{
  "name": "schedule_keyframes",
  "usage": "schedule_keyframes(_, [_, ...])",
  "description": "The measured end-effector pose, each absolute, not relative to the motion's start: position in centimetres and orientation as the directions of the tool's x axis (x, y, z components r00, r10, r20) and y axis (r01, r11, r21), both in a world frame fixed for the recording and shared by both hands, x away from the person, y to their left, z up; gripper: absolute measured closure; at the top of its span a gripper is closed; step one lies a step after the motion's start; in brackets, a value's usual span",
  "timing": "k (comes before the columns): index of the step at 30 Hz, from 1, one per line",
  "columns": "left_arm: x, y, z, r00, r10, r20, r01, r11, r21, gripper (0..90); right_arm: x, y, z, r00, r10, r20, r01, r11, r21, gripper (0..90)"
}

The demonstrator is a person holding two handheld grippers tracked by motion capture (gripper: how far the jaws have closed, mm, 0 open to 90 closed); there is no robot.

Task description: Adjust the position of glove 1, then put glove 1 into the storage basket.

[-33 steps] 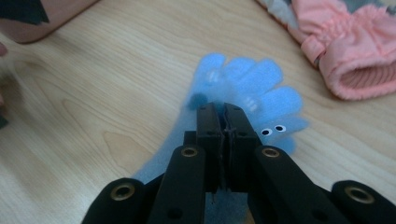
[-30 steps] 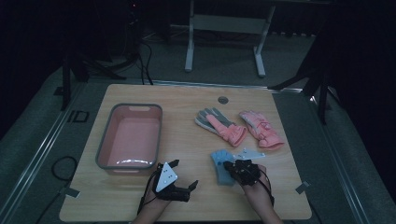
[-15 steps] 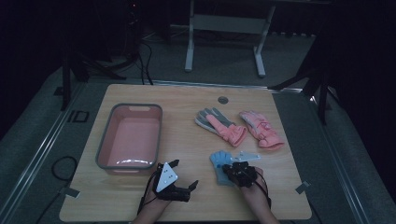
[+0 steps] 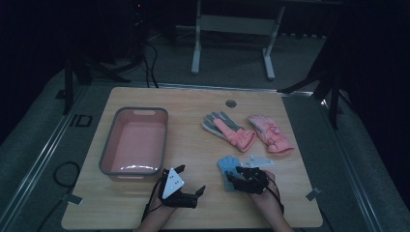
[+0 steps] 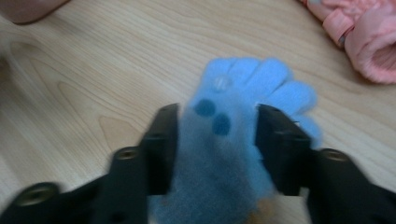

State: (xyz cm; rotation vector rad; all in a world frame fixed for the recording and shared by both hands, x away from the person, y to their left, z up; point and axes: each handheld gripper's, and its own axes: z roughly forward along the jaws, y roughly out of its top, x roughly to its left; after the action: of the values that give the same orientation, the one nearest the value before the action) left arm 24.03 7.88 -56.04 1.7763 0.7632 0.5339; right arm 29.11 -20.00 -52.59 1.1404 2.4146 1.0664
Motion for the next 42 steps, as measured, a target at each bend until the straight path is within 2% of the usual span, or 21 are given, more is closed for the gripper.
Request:
schedule_keyframes(2, [23.9,7.8,-56.1,0.711,0.703,0.009,0.216,-0.23,0.949,1.1,29.2,-20.2,-52.3,-0.681,0.727,0.091,0.543,0.418,0.728,26.4])
schedule_keyframes(4, [23.8,7.5,-56.0,0.718,0.695,0.026,0.207,-0.25,0.946,1.2,29.3,-20.6,-52.1,-0.695,0.711,0.103,0.538,0.42,0.731,18.6])
schedule_keyframes(8, [23.6,7.0,-56.0,0.744,0.668,0.003,0.234,-0.265,0.935,1.9,29.4,-21.3,-51.9,-0.714,0.688,0.127,0.539,0.425,0.727,13.5])
schedule_keyframes(16, [23.2,4.9,-55.2,0.803,0.596,0.011,0.233,-0.331,0.914,3.7,29.6,-23.8,-51.0,-0.713,0.688,0.133,0.517,0.388,0.763,13.5])
schedule_keyframes(19, [23.6,4.1,-55.1,0.838,0.544,-0.053,0.283,-0.349,0.893,4.4,30.0,-25.0,-50.8,-0.696,0.702,0.149,0.547,0.384,0.744,13.6])
schedule_keyframes(21, [23.7,3.8,-54.9,0.872,0.486,-0.063,0.272,-0.374,0.887,4.9,30.1,-25.5,-50.7,-0.689,0.706,0.164,0.564,0.38,0.733,13.5])
schedule_keyframes(24, [23.9,3.0,-54.7,0.905,0.426,-0.005,0.205,-0.424,0.882,11.9,30.3,-26.0,-50.6,-0.687,0.705,0.175,0.572,0.376,0.729,13.5])
schedule_keyframes(28, [24.5,2.0,-54.7,0.927,0.375,-0.008,0.18,-0.427,0.886,14.7,30.5,-26.2,-50.7,-0.69,0.695,0.203,0.581,0.365,0.727,13.6])
schedule_keyframes(34, [25.2,0.6,-54.6,0.945,0.323,0.052,0.116,-0.479,0.87,21.4,30.8,-26.3,-50.8,-0.697,0.684,0.214,0.581,0.364,0.728,13.7])
schedule_keyframes(40, [25.9,-0.8,-54.2,0.954,0.257,0.153,0.005,-0.525,0.851,31.1,31.5,-25.7,-50.9,-0.698,0.688,0.201,0.572,0.366,0.734,13.6])
schedule_keyframes(42, [26.1,-1.5,-54.1,0.95,0.233,0.206,-0.047,-0.547,0.836,33.9,32.1,-25.5,-51.1,-0.665,0.705,0.246,0.614,0.329,0.718,13.8])
